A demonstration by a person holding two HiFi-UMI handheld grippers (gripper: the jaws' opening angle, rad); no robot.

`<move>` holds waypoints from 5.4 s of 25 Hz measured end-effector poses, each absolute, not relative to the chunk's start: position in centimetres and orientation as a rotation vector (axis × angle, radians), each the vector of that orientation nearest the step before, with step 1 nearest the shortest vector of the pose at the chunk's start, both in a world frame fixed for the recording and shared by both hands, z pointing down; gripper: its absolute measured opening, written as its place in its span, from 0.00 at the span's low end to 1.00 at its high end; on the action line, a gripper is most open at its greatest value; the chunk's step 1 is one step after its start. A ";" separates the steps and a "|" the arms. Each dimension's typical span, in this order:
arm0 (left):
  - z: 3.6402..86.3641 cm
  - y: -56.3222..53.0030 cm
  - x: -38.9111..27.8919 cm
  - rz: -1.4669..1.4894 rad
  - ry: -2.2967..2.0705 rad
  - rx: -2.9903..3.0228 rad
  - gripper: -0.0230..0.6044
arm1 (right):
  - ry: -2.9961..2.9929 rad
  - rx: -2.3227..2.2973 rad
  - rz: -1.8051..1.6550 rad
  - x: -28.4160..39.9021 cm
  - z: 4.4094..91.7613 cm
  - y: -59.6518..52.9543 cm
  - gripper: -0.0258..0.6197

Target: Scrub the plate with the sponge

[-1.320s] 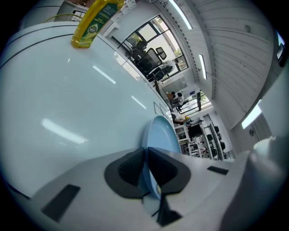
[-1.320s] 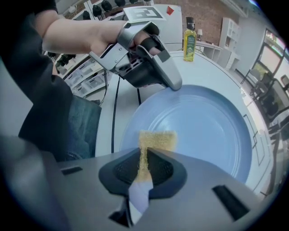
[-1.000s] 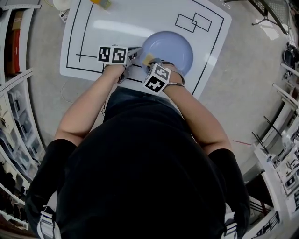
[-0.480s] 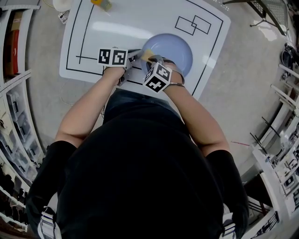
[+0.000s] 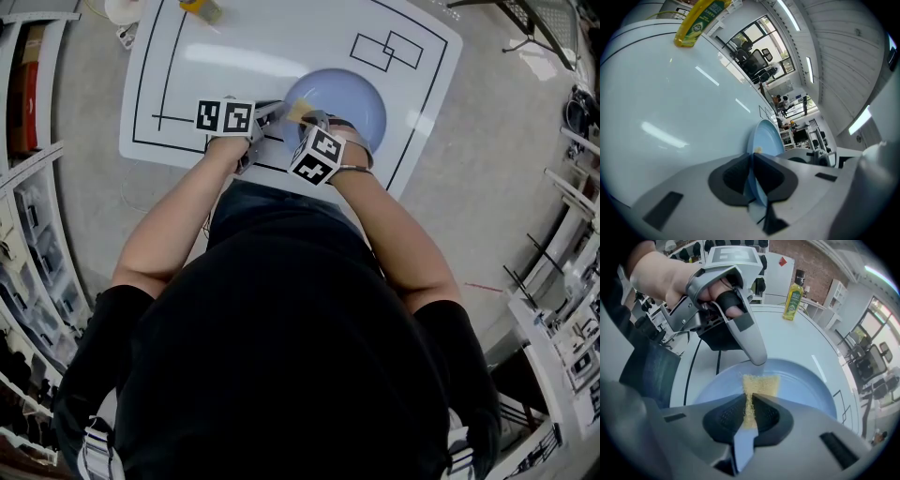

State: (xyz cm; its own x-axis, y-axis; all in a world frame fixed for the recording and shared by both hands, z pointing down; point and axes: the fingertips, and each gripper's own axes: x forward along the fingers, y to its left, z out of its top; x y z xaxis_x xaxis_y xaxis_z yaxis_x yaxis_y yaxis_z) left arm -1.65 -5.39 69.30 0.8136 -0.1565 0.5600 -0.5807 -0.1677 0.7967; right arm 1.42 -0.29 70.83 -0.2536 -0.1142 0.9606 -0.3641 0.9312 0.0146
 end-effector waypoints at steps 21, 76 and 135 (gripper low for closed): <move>69.3 -5.5 -1.2 0.406 -0.580 1.720 0.09 | -1.759 0.548 0.252 8.4 70.8 -7.0 0.09; 69.4 -5.7 -1.3 0.396 -0.622 1.738 0.09 | -1.855 0.402 0.374 3.4 70.9 0.2 0.09; 45.9 -10.9 -1.1 0.215 -0.718 2.235 0.26 | -2.271 1.297 0.574 18.0 44.5 -8.2 0.08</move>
State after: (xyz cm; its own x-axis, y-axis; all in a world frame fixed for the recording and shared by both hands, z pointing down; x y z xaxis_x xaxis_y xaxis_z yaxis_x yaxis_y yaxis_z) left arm -1.09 -10.93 45.94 0.8275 -0.4288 0.3626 -0.5574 -0.5496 0.6223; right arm 17.97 -8.16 44.54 -0.4498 -0.6823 0.5763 -0.8742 0.4686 -0.1275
